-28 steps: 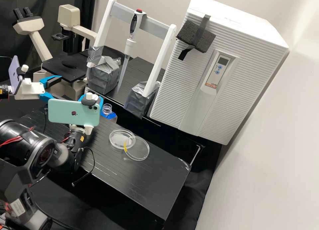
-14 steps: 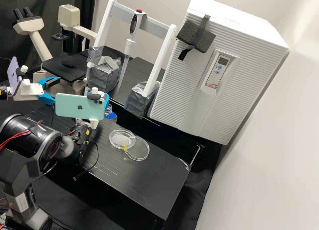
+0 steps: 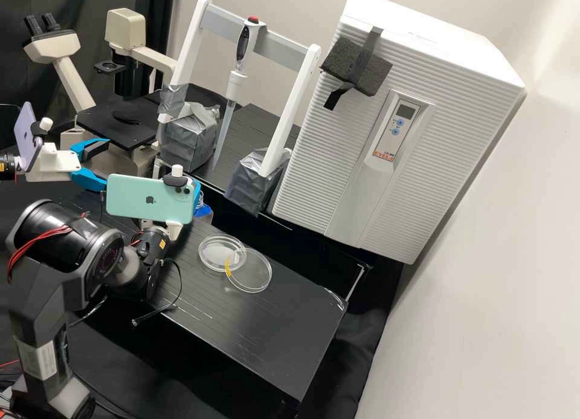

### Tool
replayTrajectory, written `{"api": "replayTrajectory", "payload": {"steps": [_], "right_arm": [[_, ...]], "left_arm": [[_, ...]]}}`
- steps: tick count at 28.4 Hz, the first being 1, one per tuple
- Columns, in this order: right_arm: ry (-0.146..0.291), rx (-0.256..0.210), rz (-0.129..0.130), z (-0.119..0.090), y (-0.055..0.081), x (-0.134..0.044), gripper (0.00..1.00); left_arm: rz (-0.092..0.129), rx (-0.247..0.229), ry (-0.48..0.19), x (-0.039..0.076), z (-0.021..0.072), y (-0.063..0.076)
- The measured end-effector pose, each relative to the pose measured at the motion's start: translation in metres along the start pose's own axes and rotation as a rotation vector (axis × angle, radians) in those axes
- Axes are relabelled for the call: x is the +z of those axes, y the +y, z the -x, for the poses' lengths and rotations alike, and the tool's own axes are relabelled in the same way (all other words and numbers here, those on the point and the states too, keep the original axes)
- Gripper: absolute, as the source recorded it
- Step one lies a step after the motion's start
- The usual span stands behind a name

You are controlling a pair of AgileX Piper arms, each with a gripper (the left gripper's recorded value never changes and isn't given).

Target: Close the bottle

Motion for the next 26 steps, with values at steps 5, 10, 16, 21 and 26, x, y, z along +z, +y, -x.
{"api": "replayTrajectory", "payload": {"steps": [5, 10, 16, 21, 26], "right_arm": [[-0.001, 0.008, 0.005, -0.001, 0.002, 0.001, 0.0], [-0.008, 0.013, 0.004, -0.001, 0.003, 0.002, 0.0], [-0.023, 0.022, 0.018, -0.004, 0.005, 0.007, 0.0], [-0.035, 0.03, 0.015, -0.005, 0.007, 0.01, 0.0], [-0.044, 0.035, 0.012, -0.004, 0.007, 0.011, 0.0]], "left_arm": [[0.0, 0.0, 0.0, 0.0, 0.0, 0.0], [0.0, 0.0, 0.0, 0.0, 0.0, 0.0], [0.0, 0.0, 0.001, 0.0, -0.0003, 0.0], [-0.001, -0.002, 0.004, -0.001, -0.0013, 0.001], [-0.002, -0.004, 0.006, -0.001, -0.0024, 0.002]]}}
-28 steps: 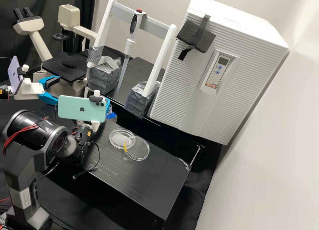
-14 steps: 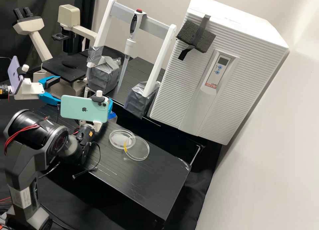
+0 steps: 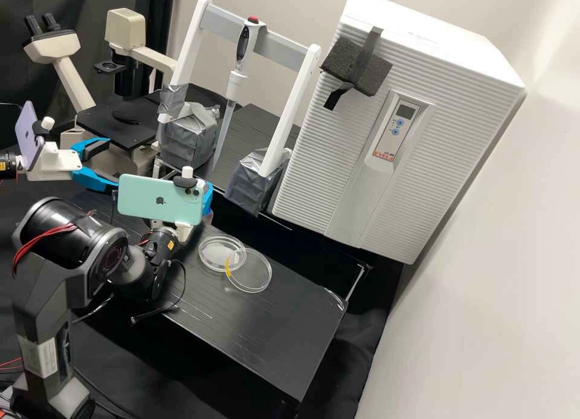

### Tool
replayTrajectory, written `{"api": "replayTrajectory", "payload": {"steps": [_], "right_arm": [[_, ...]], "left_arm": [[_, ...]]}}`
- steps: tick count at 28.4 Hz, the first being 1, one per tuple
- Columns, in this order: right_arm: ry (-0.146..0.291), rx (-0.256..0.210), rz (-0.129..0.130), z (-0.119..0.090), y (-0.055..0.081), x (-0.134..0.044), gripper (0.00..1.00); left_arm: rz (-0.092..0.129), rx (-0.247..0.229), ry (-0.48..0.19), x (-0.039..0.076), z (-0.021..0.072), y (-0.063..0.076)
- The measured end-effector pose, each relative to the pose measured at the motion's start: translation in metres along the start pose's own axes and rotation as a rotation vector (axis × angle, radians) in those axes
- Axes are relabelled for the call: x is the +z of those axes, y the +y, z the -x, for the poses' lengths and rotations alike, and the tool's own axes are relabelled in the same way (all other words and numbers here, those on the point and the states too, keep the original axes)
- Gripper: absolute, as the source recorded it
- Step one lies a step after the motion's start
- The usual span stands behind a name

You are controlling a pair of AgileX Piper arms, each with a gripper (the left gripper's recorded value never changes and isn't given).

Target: Close the bottle

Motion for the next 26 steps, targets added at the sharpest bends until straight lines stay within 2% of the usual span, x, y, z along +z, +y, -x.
{"api": "replayTrajectory", "payload": {"steps": [26], "right_arm": [[-0.017, -0.012, -0.008, -0.0014, -0.0042, 0.0042, 0.0]], "left_arm": [[-0.005, -0.001, 0.004, -0.0007, -0.0034, 0.003]]}}
